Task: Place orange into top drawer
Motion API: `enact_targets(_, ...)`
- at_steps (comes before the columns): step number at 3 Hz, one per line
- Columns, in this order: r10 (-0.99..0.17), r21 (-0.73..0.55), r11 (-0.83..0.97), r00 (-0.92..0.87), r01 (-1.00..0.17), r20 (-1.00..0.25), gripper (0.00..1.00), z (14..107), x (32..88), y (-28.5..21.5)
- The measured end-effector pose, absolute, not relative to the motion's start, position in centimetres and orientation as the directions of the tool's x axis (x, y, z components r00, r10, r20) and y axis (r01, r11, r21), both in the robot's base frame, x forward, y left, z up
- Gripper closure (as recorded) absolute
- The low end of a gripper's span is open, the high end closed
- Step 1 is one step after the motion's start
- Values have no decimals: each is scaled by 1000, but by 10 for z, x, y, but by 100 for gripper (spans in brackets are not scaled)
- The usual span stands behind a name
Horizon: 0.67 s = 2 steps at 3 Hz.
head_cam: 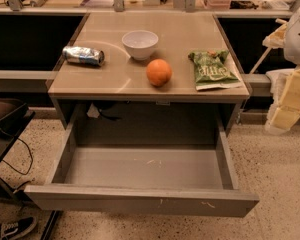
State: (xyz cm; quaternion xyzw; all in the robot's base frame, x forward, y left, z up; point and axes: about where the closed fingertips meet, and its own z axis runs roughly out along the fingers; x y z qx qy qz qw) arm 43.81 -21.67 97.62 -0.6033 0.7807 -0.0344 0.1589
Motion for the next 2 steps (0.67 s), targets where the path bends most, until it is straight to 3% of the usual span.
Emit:
enact_targets(1,-953,-247,270,-221,-931,-207,0,977,438,-217)
enact_targets(2,-940,-202,234,-168,-951,-298,0,959,451,-204)
